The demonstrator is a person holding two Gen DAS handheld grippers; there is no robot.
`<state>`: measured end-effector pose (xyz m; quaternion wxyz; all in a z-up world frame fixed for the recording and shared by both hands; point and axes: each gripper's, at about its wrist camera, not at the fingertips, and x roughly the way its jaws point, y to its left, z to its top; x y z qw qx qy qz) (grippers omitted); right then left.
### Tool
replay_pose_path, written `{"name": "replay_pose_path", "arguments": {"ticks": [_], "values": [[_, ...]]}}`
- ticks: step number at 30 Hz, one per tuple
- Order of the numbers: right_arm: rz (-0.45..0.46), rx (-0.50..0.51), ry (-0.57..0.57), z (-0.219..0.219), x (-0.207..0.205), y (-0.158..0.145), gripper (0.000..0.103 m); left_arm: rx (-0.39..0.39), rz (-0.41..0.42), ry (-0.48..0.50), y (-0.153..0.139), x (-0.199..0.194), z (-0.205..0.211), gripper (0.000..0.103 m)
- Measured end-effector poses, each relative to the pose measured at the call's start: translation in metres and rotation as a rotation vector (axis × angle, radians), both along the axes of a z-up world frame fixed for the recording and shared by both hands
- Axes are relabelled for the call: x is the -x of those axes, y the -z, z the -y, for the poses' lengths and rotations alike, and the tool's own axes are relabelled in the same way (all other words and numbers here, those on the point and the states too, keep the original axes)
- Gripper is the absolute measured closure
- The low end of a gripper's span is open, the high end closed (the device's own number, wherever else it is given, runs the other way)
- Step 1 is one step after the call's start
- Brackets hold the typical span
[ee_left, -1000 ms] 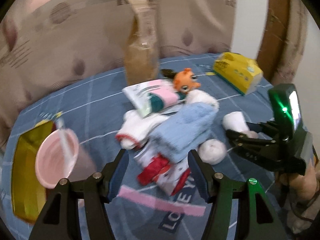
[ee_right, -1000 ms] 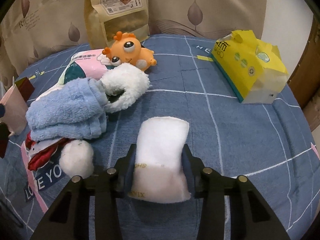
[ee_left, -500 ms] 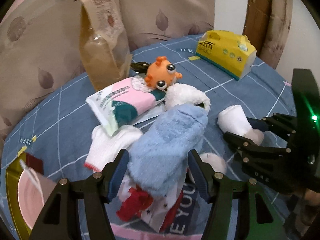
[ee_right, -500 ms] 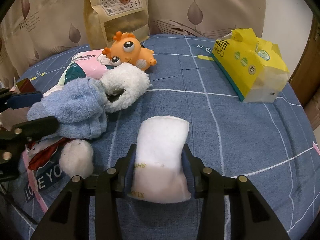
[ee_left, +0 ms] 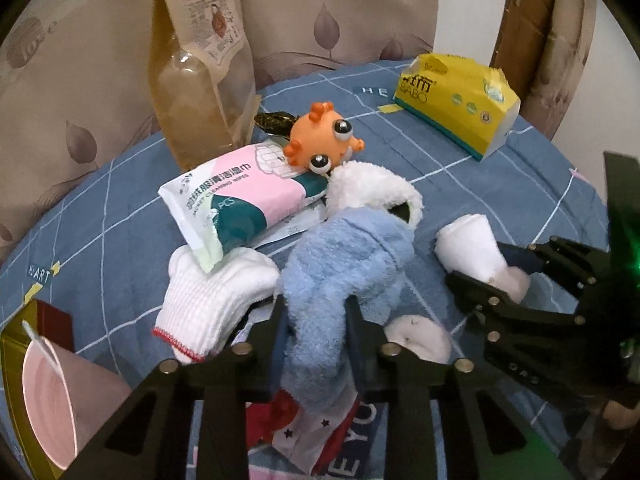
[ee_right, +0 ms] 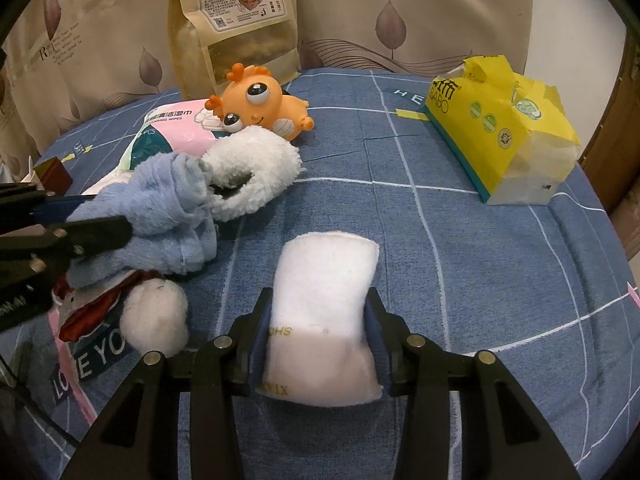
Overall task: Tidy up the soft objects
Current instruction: 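Grasp the white folded sock with the right tool while the left tool approaches the blue fuzzy sock, then close the left tool on the blue fuzzy sock and lift it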
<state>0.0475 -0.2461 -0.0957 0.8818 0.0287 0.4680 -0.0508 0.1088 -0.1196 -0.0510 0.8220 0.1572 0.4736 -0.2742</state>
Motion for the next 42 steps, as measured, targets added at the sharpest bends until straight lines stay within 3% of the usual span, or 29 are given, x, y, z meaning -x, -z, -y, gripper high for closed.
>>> {"name": "replay_pose_path", "arguments": {"ticks": [14,26,35,42], "values": [[0.003,0.011,-0.005,0.000,-0.001,0.001,0.062,0.080,0.018,-0.042,-0.041,0.014,-0.026,0.082],[0.004,0.025,-0.011,0.000,0.000,0.002,0.061,0.096,0.072,-0.125,-0.070,0.013,-0.062,0.082],[0.007,0.036,-0.014,-0.001,0.000,0.002,0.061,0.070,0.123,-0.260,-0.090,0.002,-0.124,0.082],[0.010,0.043,-0.016,-0.001,0.002,0.003,0.061,0.023,0.176,-0.404,-0.105,-0.017,-0.198,0.082]]}}
